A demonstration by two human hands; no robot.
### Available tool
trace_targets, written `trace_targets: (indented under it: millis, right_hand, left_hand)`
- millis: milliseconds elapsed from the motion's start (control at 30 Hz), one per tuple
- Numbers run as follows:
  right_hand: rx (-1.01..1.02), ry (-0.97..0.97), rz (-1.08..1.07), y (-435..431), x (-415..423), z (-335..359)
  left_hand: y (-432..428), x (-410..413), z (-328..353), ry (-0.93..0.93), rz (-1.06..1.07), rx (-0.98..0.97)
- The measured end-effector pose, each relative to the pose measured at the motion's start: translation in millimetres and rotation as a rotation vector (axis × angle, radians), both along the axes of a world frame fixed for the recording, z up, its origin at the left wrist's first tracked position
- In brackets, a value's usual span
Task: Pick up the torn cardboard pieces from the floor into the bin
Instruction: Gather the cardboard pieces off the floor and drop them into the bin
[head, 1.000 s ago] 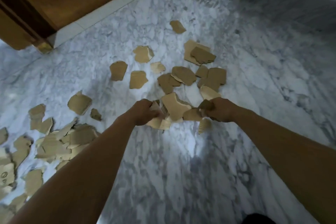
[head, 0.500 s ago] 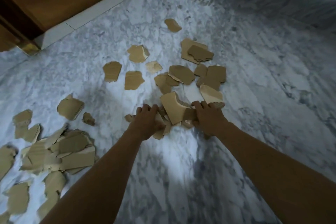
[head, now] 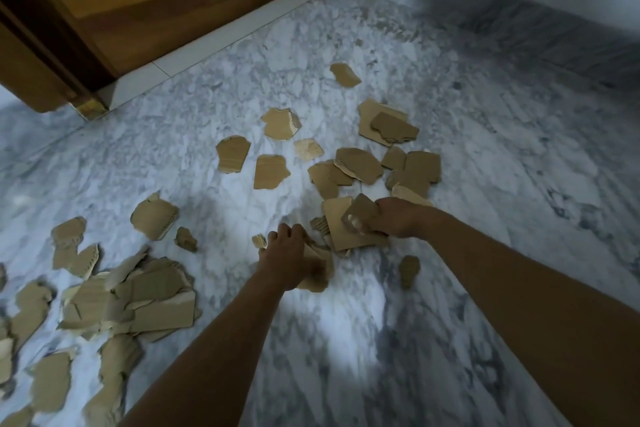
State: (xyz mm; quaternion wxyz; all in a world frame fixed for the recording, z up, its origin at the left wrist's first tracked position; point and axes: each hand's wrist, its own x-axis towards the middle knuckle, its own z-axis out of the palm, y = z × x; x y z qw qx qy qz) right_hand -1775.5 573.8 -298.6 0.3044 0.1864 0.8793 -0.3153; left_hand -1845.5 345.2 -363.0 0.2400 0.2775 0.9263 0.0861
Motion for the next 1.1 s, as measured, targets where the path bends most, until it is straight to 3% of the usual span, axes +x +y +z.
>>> trace_targets:
  millis: [167, 267, 400, 533, 667, 767, 900, 967, 1100]
  right_hand:
    - [0.211, -0.154, 0.014, -25, -26, -49]
    - [0.298, -0.01, -0.119, -41, -25, -75]
    - [0.06, 0.066, -0.462, -46, -17, -77]
    - [0.078, 0.116, -0.426, -49, -12, -71]
    - [0.006, 0.233, -0.478, -53, -7, -72]
    - [-0.102, 0.325, -0.5, -44, -1, -56]
    - [-0.264, 0.435, -0.511, -13, 23, -19]
    - [-0.221, 0.39, -0.46, 4, 38, -2]
    - [-0.069, 0.055, -0.326, 32, 67, 5]
  left_hand:
    - [-5, 2, -7, 0.082, -0.117, -0.006]
    - [-4, 2, -9, 0.055, -0.069, -0.029]
    - [-1, -1, -7, -0.029, -0.066, -0.107]
    - [-9, 8, -3, 0.015, -0.118, -0.065]
    - [-23, 10, 2, -0.09, -0.125, 0.098]
    - [-39, -5, 14, -0.216, 0.054, 0.377]
    - [-57, -37, 35, -0.071, 0.226, 0.371]
    - [-61, -49, 41, -0.073, 0.184, 0.295]
    - [-54, -57, 41, -0.152, 0.072, 0.113]
